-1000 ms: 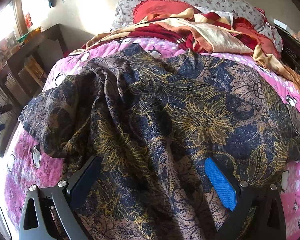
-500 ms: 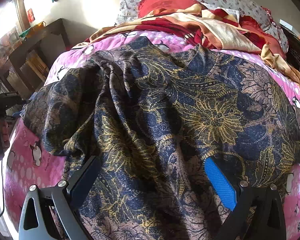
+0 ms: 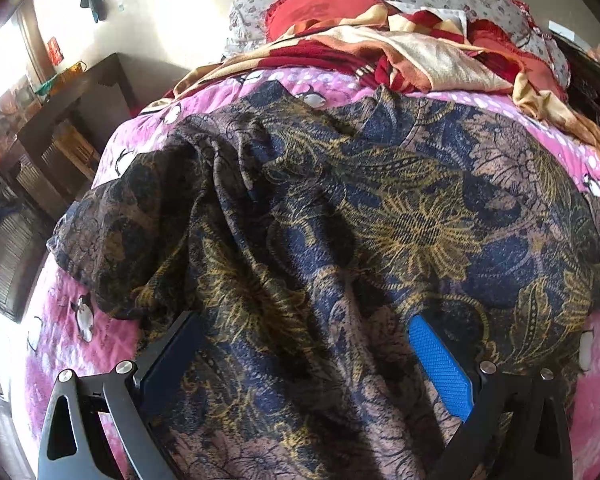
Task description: Fold small clothes
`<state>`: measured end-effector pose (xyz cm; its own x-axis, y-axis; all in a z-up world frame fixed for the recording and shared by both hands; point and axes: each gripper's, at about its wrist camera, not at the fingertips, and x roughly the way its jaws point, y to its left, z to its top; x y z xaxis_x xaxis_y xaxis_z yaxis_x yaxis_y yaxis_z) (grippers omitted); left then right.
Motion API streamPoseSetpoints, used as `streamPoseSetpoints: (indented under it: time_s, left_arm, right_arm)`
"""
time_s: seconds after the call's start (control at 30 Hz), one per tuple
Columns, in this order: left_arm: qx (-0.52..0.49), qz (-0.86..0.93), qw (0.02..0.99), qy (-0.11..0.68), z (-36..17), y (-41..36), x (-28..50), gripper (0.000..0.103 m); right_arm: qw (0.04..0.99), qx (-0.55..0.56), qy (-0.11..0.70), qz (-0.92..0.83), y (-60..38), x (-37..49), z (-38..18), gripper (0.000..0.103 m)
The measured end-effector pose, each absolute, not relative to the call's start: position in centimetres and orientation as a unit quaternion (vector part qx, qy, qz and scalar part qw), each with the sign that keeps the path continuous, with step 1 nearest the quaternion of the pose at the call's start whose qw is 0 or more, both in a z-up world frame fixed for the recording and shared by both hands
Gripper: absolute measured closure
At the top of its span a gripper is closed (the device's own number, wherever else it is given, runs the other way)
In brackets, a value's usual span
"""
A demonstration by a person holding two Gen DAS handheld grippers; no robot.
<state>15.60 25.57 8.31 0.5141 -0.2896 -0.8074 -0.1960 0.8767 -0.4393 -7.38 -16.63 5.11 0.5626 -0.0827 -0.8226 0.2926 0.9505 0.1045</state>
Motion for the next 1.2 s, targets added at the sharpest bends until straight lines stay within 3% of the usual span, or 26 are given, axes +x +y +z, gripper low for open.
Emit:
streamPoseSetpoints:
  time_s: [0.1,0.23,0.4,0.5,0.53,0.57,0.6,0.63,0.77,1.03,1.2]
  left_arm:
    - [-0.285,-0.014,0.802,0.525,4.7,25.9,14.8,0.055]
    - [-0.329,0.009,0.776,0.538,1.5,27.1,14.5,0.053]
    - [-0.345,0.019,0.781,0.520,0.6,26.3,15.6,0.038]
    - [-0.361,0.017,0.782,0.507,0.6,25.8,16.7,0.038]
    - [-0.366,0.012,0.783,0.503,0.6,25.6,17.1,0.038]
    - [-0.368,-0.002,0.783,0.501,0.7,25.1,17.5,0.051]
    - [-0.365,-0.012,0.783,0.503,0.6,24.9,18.0,0.084]
    - [-0.352,-0.018,0.784,0.511,0.7,24.5,18.5,0.096]
    - [-0.322,-0.032,0.816,0.480,4.5,24.7,18.7,0.096]
    - [-0.273,-0.019,0.891,0.361,18.4,29.7,15.4,0.096]
    - [-0.212,-0.099,0.915,0.328,23.6,23.9,11.3,0.096]
  right_arm:
    - [0.874,0.116,0.461,-0.100,-16.2,-7.5,4.9,0.000]
    - [0.875,0.105,0.462,-0.101,-16.1,-7.5,4.9,0.000]
    - [0.870,0.112,0.468,-0.107,-16.5,-6.9,4.4,0.000]
    - [0.868,0.112,0.471,-0.107,-16.4,-6.8,4.2,0.000]
    - [0.869,0.107,0.471,-0.108,-16.3,-6.7,4.3,0.000]
    - [0.870,0.104,0.469,-0.108,-16.2,-6.7,4.4,0.000]
    - [0.871,0.102,0.468,-0.109,-16.2,-6.8,4.6,0.000]
    - [0.872,0.101,0.466,-0.111,-16.3,-6.9,4.7,0.000]
    - [0.873,0.100,0.463,-0.117,-16.8,-7.3,5.2,0.000]
    - [0.878,0.118,0.447,-0.124,-18.4,-8.1,6.1,0.000]
    - [0.881,0.131,0.436,-0.127,-19.6,-8.6,6.8,0.000]
